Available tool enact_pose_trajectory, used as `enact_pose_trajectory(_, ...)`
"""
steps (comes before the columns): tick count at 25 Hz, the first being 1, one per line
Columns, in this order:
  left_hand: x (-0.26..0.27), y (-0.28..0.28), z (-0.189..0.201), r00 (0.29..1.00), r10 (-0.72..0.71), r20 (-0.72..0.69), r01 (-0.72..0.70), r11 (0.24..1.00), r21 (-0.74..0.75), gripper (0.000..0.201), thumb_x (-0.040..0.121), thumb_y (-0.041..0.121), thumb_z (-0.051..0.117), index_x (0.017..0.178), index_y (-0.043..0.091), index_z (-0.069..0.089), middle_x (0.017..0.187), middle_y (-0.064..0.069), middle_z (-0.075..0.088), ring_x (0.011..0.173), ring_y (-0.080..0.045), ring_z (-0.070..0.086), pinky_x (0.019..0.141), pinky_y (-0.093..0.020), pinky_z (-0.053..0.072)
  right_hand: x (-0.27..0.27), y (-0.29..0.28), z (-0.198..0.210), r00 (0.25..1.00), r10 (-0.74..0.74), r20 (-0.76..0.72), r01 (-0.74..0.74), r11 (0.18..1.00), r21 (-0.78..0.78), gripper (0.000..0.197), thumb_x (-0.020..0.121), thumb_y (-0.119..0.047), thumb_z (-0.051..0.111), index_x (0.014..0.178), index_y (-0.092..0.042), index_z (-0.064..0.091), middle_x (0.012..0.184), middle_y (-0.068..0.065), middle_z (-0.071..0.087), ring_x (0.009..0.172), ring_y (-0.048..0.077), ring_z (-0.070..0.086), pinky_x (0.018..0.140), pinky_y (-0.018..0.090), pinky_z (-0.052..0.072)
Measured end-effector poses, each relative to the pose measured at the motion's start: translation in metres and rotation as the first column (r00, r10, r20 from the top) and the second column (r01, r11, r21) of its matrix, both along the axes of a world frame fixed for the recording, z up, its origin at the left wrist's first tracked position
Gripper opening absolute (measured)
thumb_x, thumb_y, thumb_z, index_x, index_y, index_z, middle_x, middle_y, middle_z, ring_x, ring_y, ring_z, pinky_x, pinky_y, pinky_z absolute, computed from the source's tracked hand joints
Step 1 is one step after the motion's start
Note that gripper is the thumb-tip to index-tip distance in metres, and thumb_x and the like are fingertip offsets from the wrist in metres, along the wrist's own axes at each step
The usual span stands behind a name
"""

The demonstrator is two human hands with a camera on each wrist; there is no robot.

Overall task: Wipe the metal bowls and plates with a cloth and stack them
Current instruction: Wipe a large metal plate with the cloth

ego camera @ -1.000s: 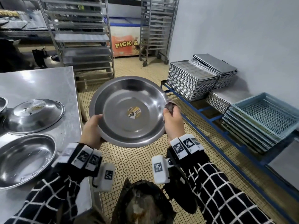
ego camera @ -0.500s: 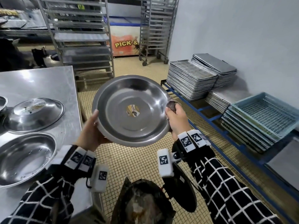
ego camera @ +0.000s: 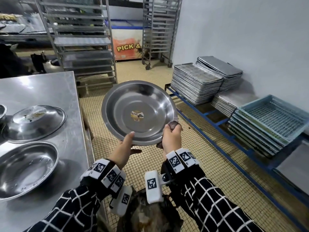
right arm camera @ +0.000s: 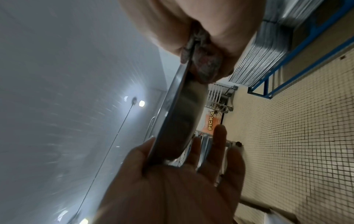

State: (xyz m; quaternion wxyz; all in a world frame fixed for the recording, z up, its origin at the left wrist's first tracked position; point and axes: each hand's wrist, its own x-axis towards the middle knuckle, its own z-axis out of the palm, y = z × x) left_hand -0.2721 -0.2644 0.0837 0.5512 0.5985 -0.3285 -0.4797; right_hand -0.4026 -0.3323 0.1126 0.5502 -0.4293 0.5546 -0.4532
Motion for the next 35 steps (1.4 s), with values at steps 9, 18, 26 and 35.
enact_pose_trajectory(9,0.066,0.009,0.024,0.964,0.099,-0.247,-0.149,0.97,-0.194,0.038,0.097,0.035,0.042,0.116,0.01,0.061,0.085,-0.007,0.071,0.076,-0.022,0.069,0.075,-0.037,0.057,-0.034,-0.027,0.023,0.95,0.163,-0.267,-0.203,0.97,-0.132,0.023,0.097,-0.022,0.048,0.117,-0.014,0.054,0.1,0.001,0.061,0.092,0.014,0.059,0.075,0.028,0.047)
enact_pose_trajectory(18,0.049,0.021,0.016,0.97,0.128,-0.208,-0.151,0.984,-0.099,0.026,0.098,0.027,0.044,0.096,0.007,0.06,0.079,-0.009,0.073,0.081,-0.024,0.068,0.082,-0.04,0.051,0.018,0.022,-0.006,0.996,0.081,-0.032,-0.081,0.997,-0.005,0.021,0.097,-0.024,0.047,0.117,-0.018,0.043,0.108,0.006,0.058,0.097,0.025,0.063,0.085,0.047,0.055)
enact_pose_trajectory(26,0.111,0.078,0.001,0.996,0.094,0.003,-0.092,0.978,-0.187,0.025,0.091,0.008,0.054,0.116,0.007,0.05,0.088,-0.001,0.066,0.074,-0.01,0.067,0.064,-0.018,0.052,0.044,0.08,-0.022,0.999,-0.024,-0.028,0.023,0.999,-0.04,0.018,0.094,-0.021,0.052,0.112,-0.019,0.05,0.105,0.003,0.062,0.095,0.023,0.065,0.083,0.047,0.057)
enact_pose_trajectory(35,0.167,0.215,0.016,0.909,0.387,0.153,-0.355,0.913,-0.201,0.043,0.068,0.013,0.058,0.105,0.036,0.055,0.088,0.005,0.065,0.069,-0.006,0.064,0.058,-0.021,0.052,0.084,0.141,-0.015,0.931,0.335,-0.144,-0.35,0.932,-0.096,0.014,0.094,-0.022,0.053,0.107,-0.021,0.057,0.103,0.007,0.064,0.098,0.025,0.062,0.091,0.05,0.051)
